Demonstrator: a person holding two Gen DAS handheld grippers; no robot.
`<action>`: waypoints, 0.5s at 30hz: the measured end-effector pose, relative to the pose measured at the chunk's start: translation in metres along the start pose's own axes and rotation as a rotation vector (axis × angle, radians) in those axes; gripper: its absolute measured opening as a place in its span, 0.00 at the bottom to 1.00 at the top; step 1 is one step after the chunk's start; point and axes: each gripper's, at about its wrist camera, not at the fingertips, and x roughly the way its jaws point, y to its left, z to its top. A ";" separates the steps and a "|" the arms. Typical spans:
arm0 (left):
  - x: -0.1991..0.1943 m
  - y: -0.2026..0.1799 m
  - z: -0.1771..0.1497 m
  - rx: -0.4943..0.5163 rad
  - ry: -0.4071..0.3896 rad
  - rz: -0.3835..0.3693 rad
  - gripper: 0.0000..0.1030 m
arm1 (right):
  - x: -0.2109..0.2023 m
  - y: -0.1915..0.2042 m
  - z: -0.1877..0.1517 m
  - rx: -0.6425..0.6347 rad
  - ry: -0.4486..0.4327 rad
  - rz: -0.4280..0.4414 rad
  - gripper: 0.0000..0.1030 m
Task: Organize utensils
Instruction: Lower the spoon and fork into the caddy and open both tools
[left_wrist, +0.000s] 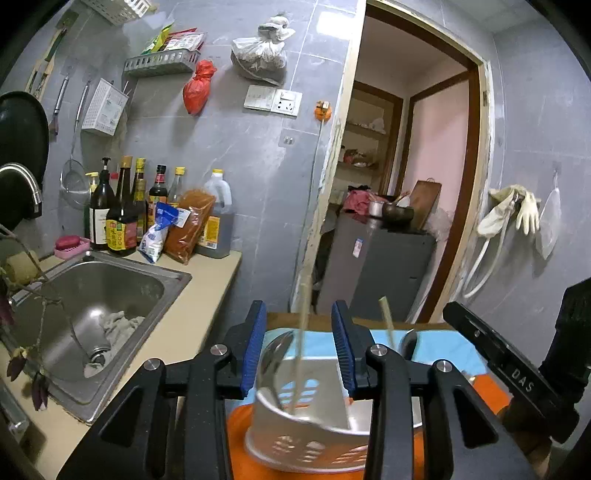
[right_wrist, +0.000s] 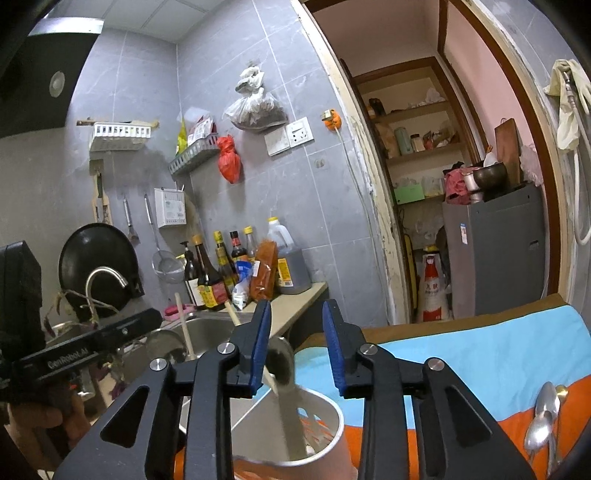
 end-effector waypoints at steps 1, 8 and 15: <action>-0.001 -0.003 0.004 -0.001 -0.003 -0.001 0.33 | -0.002 0.000 0.002 -0.002 -0.003 -0.001 0.35; -0.013 -0.037 0.023 -0.004 -0.051 -0.022 0.74 | -0.033 -0.011 0.037 -0.014 -0.032 -0.046 0.74; -0.015 -0.078 0.032 0.011 -0.083 -0.031 0.94 | -0.073 -0.035 0.065 -0.034 -0.048 -0.110 0.98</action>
